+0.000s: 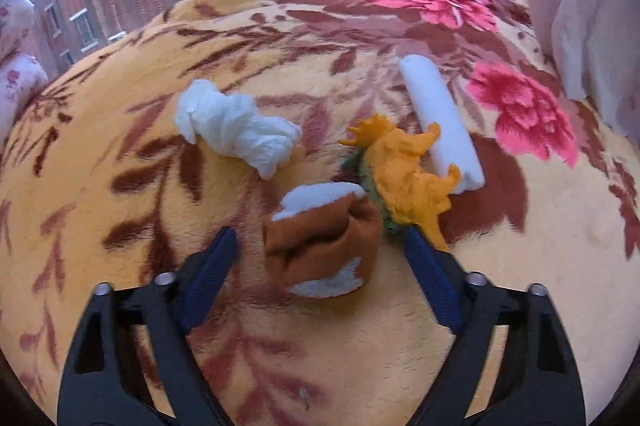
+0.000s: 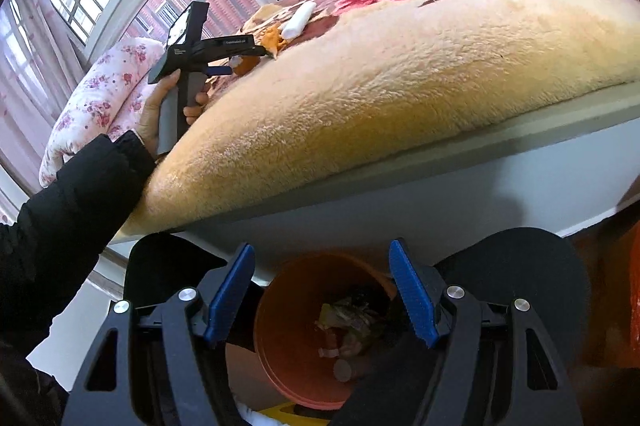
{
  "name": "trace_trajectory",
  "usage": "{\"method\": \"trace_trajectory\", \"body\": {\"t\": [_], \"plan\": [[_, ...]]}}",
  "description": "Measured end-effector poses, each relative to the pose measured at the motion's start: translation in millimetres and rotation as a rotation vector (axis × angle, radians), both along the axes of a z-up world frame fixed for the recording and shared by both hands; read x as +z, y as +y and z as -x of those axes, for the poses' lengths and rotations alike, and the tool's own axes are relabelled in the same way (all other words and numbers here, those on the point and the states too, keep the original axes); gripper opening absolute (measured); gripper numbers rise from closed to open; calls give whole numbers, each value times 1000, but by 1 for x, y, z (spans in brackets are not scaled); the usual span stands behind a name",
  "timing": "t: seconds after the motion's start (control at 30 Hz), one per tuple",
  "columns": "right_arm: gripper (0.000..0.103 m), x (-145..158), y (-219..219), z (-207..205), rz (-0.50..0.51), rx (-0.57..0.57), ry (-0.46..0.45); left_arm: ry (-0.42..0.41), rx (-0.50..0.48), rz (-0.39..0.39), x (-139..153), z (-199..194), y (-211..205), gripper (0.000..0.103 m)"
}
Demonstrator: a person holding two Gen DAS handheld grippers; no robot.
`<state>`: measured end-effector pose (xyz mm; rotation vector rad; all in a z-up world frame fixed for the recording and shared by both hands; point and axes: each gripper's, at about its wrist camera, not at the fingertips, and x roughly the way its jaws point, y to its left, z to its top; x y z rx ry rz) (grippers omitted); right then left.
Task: Collect trash
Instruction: 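Grasp the white foam tube with the right tool while the left tool grasps the brown sock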
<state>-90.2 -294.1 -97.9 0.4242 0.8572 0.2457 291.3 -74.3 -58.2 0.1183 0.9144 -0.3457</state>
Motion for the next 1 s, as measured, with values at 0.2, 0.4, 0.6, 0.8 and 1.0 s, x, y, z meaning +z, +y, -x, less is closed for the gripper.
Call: {"method": "trace_trajectory", "body": {"t": [0.2, 0.4, 0.6, 0.8, 1.0], "plan": [[69, 2, 6, -2, 1, 1, 6, -3, 38, 22, 1, 5, 10, 29], [69, 39, -2, -15, 45, 12, -51, 61, 115, 26, 5, 52, 47, 29], [69, 99, -8, -116, 99, 63, -119, 10, 130, -8, -7, 72, 59, 29], [69, 116, 11, -291, 127, 47, -42, -28, 129, -92, -10, 72, 47, 29], [64, 79, 25, -414, 134, -60, 140, -31, 132, -54, -11, 71, 51, 29]]}}
